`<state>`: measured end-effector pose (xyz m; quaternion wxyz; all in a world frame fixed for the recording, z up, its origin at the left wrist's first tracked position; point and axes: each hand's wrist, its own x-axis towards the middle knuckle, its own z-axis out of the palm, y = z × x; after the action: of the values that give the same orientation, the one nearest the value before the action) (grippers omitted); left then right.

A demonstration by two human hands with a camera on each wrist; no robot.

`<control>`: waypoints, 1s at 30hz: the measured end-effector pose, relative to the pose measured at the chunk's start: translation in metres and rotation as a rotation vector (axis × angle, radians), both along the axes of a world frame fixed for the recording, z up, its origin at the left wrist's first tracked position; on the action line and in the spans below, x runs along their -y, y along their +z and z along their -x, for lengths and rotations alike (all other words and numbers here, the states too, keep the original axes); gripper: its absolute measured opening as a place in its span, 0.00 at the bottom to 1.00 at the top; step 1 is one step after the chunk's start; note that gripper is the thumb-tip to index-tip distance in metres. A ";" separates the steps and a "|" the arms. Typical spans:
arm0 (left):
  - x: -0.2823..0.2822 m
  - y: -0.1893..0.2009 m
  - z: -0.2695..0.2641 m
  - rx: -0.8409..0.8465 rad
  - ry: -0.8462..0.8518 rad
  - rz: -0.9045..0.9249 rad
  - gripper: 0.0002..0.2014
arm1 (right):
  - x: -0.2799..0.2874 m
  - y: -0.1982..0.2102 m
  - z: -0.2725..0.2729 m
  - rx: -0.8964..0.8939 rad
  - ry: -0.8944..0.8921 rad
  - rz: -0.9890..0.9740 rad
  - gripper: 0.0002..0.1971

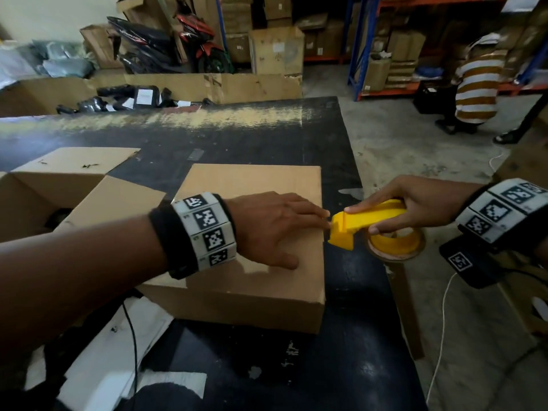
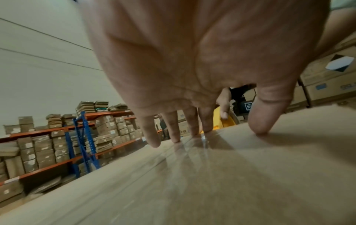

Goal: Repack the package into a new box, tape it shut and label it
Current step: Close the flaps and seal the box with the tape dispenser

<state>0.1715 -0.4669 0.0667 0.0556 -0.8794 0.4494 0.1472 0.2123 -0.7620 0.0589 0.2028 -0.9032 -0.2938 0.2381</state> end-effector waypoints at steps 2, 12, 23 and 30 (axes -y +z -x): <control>0.007 0.002 -0.001 0.065 -0.023 -0.036 0.36 | -0.002 -0.004 -0.006 -0.008 0.001 0.067 0.21; 0.052 0.006 -0.007 0.120 -0.051 -0.363 0.29 | 0.022 -0.053 0.027 -0.072 -0.268 -0.061 0.34; -0.064 -0.012 0.029 -0.207 0.320 -0.104 0.45 | 0.018 -0.133 0.158 -0.198 -0.871 -0.696 0.17; -0.162 -0.031 0.062 -0.120 0.609 0.045 0.51 | -0.016 -0.185 0.205 -0.019 -0.905 -0.461 0.05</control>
<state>0.1091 -0.3045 0.0362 -0.0372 -0.9643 0.1710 0.1988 0.0074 -0.7456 -0.1258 0.4825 -0.8695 0.0838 0.0636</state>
